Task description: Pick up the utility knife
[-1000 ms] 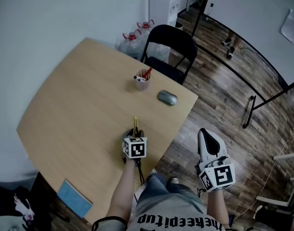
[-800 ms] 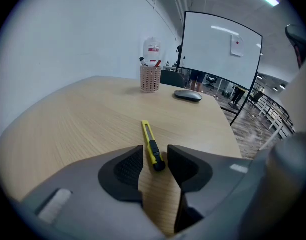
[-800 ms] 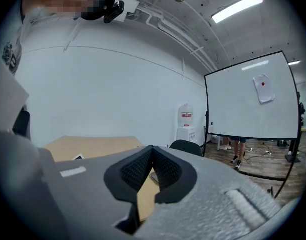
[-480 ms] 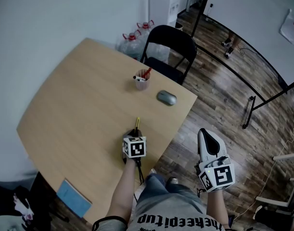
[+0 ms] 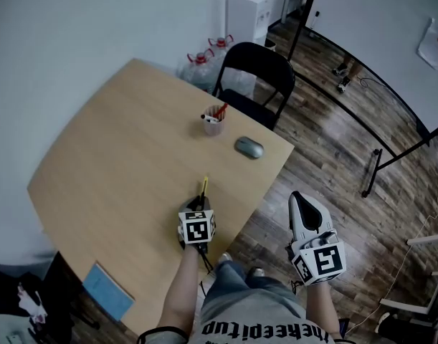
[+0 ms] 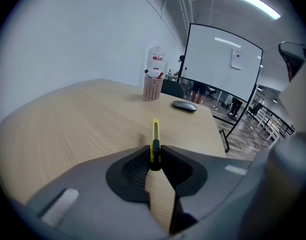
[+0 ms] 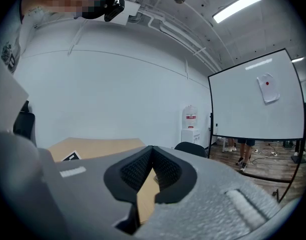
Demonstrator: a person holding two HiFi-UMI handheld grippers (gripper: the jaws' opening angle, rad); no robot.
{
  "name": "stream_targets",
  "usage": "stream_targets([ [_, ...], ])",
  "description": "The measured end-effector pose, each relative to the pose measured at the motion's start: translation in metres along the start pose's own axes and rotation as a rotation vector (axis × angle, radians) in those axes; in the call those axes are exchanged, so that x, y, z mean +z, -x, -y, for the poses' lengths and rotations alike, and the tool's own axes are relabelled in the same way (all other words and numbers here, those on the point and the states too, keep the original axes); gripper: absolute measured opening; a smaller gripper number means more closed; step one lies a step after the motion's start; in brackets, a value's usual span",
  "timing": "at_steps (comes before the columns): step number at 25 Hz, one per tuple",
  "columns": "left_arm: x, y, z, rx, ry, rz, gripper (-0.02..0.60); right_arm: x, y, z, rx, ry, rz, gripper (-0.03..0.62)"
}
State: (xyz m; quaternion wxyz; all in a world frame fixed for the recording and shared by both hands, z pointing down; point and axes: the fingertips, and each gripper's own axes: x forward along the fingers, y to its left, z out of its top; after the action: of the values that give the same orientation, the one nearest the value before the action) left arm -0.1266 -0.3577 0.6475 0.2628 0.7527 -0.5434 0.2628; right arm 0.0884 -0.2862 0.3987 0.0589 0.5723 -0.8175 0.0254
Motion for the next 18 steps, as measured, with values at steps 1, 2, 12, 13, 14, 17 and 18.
stream_targets([
  [1,0.002,0.005,0.000,0.000,-0.001,0.012,0.086,0.000,0.000,-0.001,0.007,-0.001,0.002,0.002],
  [2,0.004,0.010,0.001,-0.001,-0.002,0.026,0.086,0.001,-0.001,-0.003,0.014,-0.002,0.004,0.002],
  [12,0.024,0.058,0.009,-0.011,-0.009,0.157,0.086,-0.001,-0.011,-0.023,0.098,-0.008,0.025,0.002],
  [13,0.026,0.064,0.011,-0.009,-0.011,0.172,0.086,0.000,-0.010,-0.025,0.107,-0.007,0.026,0.002],
  [14,0.028,0.072,0.013,-0.007,-0.012,0.188,0.086,0.001,-0.008,-0.027,0.116,-0.007,0.028,0.002],
  [17,0.035,0.093,0.017,-0.003,-0.005,0.235,0.086,0.003,-0.004,-0.034,0.140,-0.005,0.035,0.002],
  [18,0.037,0.099,0.018,-0.002,-0.002,0.250,0.086,0.004,-0.003,-0.035,0.148,-0.005,0.037,0.002],
])
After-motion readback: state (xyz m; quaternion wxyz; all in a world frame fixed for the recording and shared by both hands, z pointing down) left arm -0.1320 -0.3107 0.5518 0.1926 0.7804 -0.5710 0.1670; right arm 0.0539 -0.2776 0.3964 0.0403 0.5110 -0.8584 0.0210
